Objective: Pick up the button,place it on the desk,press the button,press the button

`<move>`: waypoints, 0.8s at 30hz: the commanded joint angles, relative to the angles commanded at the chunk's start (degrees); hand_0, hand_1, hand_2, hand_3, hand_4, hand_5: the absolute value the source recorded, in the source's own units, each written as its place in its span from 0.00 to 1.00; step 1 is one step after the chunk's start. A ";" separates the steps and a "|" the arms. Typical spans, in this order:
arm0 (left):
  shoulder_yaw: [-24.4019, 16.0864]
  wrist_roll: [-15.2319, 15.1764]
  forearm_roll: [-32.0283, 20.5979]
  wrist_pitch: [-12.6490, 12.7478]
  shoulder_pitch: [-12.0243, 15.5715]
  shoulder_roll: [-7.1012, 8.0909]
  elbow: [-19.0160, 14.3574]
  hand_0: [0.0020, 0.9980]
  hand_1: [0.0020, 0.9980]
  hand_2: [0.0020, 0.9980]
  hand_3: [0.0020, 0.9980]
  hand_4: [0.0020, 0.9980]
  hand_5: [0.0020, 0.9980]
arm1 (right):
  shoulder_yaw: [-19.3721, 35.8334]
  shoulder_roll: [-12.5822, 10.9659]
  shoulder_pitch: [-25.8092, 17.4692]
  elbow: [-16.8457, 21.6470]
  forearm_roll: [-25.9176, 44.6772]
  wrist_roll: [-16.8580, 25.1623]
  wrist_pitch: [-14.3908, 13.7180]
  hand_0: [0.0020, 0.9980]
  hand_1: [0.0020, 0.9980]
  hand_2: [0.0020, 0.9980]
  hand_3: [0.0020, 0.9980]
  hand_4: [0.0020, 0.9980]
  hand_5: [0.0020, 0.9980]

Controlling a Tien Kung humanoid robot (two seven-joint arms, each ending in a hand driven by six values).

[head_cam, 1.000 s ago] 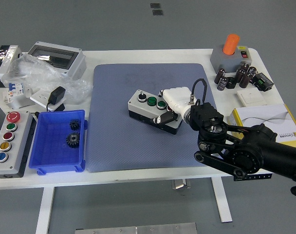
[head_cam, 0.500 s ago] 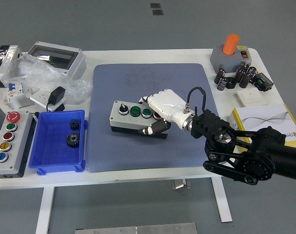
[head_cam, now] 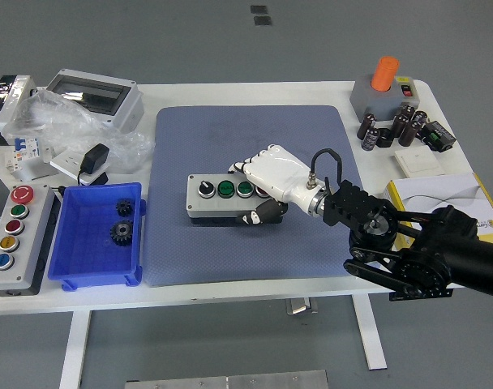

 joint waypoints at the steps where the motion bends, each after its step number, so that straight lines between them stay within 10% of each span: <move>1: 0.03 -0.02 -0.02 -0.01 -0.01 0.00 0.00 0.64 0.65 0.61 0.59 0.65 0.23 | -0.11 0.02 -0.06 -0.25 0.16 0.10 0.28 0.38 0.40 0.35 0.42 0.28 0.00; 12: 0.02 0.07 0.04 -0.08 0.04 -0.05 0.00 0.64 0.65 0.61 0.59 0.65 0.23 | 1.42 -0.70 -0.74 0.31 2.64 2.27 3.74 0.41 0.42 0.36 0.42 0.29 0.00; 13: 0.01 0.07 0.03 -0.08 0.06 -0.06 0.00 0.64 0.65 0.61 0.59 0.64 0.24 | 1.57 -0.76 -0.76 0.55 2.69 2.39 3.87 0.51 0.55 0.58 0.50 0.33 0.00; 18: -0.07 0.07 0.07 -0.08 0.12 -0.05 0.00 0.64 0.65 0.61 0.59 0.64 0.24 | 1.96 -0.94 -0.90 1.11 2.85 2.48 4.44 0.51 0.55 0.58 0.50 0.33 0.00; 19: -0.04 0.04 0.03 -0.10 0.12 -0.05 -0.01 0.64 0.65 0.61 0.59 0.64 0.24 | 1.99 -0.96 -0.94 1.11 2.87 2.41 4.59 0.64 0.65 0.73 0.80 0.63 0.08; 24: -0.07 -0.02 0.09 -0.18 0.16 -0.09 -0.02 0.64 0.65 0.61 0.59 0.64 0.24 | 2.11 -1.04 -1.12 1.19 2.99 1.99 5.39 0.64 0.65 0.73 0.80 0.63 0.08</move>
